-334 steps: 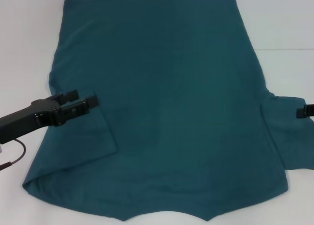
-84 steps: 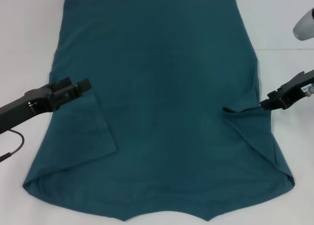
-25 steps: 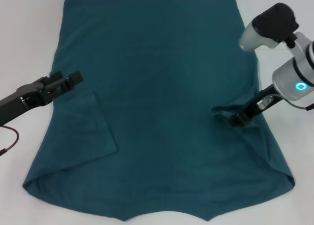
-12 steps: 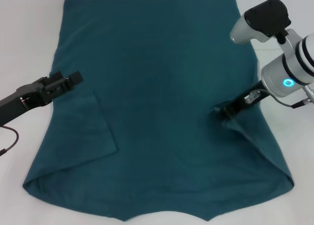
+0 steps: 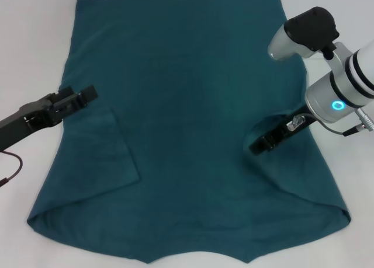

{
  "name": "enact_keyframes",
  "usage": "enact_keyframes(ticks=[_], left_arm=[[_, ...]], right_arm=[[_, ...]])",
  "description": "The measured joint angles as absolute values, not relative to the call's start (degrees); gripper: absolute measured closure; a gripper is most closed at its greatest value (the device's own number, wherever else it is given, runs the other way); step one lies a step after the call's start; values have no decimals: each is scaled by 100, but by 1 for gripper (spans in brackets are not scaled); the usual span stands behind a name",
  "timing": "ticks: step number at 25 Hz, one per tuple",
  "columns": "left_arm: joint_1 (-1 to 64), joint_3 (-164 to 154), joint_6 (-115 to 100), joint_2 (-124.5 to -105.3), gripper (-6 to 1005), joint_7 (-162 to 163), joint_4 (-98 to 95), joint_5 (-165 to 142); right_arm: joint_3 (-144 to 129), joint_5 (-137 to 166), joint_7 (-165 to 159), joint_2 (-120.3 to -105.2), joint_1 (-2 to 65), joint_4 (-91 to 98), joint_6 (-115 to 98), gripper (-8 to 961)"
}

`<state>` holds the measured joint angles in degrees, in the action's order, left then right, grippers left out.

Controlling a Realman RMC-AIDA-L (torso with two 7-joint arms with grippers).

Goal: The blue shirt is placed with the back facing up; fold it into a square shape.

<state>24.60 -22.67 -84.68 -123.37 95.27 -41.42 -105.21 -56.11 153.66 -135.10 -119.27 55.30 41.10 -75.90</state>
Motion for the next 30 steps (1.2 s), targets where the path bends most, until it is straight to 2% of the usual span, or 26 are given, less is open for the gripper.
enact_keyframes(ticks=[7, 9, 10, 15, 20, 23, 30], left_arm=[[2467, -2267, -8456, -12331, 93, 9528, -4139, -10508], [2463, -2267, -8455, -12331, 93, 9542, -4139, -10478], [2461, -2267, -8455, -12331, 93, 9560, -4139, -10471], [2442, -2100, -8487, -12327, 93, 9964, -4160, -10464], [2417, -1765, -8511, -12266, 93, 10522, -4154, -10461], [2404, -1692, -8549, -12206, 93, 11024, -4157, -10460], [2436, -1702, -8764, -12042, 93, 12068, -4174, -10513]], right_arm=[[-5569, 15315, -13515, -11924, 5538, 4145, -7608, 825], [-5545, 15068, -13525, -11865, 5504, 4153, -7633, 581], [-5545, 15068, -13525, -11865, 5504, 4153, -7633, 545], [-4903, 14483, -13534, -11667, 5300, 4096, -7766, 365], [-3907, 13420, -13541, -11409, 4747, 4090, -8138, 297], [-3595, 12373, -13352, -11259, 4224, 4086, -8481, 295], [-3546, 10989, -12882, -11107, 3217, 4084, -8821, 291]])
